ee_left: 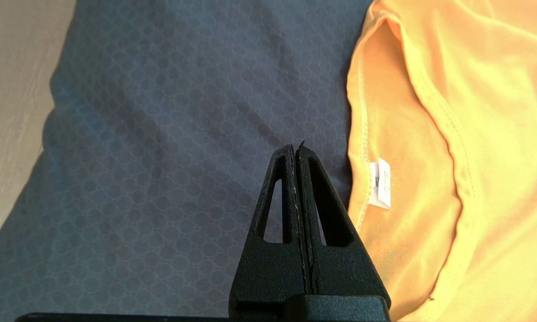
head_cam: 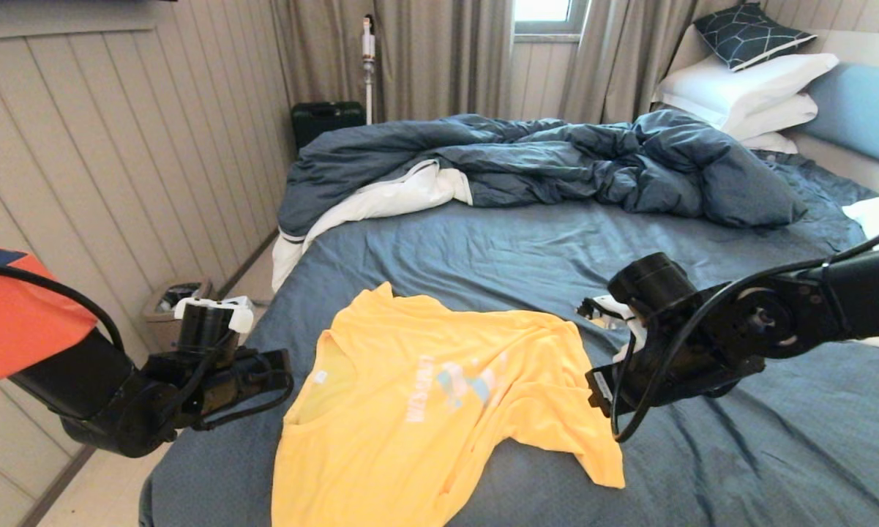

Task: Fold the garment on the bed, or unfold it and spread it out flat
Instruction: Unford the yellow T-shirt

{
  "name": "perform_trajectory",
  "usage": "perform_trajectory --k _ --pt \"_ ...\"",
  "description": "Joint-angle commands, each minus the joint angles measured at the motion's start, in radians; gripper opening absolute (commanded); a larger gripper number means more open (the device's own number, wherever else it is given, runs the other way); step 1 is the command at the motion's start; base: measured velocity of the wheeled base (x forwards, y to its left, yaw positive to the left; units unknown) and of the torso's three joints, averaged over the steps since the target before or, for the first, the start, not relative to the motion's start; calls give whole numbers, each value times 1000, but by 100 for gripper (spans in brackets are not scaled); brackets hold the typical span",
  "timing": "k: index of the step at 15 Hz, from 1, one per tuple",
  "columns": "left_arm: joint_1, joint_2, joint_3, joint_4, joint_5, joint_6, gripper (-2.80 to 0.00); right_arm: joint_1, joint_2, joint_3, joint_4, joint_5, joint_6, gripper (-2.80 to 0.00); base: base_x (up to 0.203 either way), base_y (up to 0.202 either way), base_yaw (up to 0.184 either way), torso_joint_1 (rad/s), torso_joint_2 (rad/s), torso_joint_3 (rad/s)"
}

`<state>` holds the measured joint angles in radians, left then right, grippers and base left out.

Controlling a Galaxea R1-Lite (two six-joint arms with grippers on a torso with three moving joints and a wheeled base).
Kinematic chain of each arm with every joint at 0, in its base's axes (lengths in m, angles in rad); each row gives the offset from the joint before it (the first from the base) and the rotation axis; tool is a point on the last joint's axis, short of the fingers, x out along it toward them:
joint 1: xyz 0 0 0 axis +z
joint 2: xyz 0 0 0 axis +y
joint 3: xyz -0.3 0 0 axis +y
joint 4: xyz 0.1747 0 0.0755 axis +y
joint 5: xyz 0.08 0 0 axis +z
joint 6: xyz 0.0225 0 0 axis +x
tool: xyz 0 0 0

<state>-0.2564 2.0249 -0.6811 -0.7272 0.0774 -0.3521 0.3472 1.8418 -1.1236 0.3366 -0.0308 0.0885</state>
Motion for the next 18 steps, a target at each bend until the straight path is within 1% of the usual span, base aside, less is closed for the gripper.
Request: perform_trajectory --k 1,4,6,10,11,14,18 --pt "-1 9 0 -4 1 -3 -280 13 43 -10 -3 -22 -1 0 0 0 0 0 0 0" --pt "-1 17 -2 -4 1 -4 -280 29 109 -52 -45 -28 -5 0 0 0 0 0 0 0" --pt "-3 17 -1 -4 1 -4 -280 30 158 -95 -50 -30 -2 0 0 0 0 0 0 0" --pt "-3 19 -2 -4 1 -4 -280 30 221 -127 -54 -33 0 0 0 0 0 0 0 0" --pt "-3 23 -3 -4 1 -4 -280 30 229 -129 -54 -34 0 -280 0 0 0 0 0 0" --pt "-3 27 -3 -4 1 -4 -280 30 216 -128 -53 -40 2 -280 0 0 0 0 0 0" --pt "-6 40 -3 -4 1 -1 -280 29 109 -90 -51 -42 5 -280 0 0 0 0 0 0"
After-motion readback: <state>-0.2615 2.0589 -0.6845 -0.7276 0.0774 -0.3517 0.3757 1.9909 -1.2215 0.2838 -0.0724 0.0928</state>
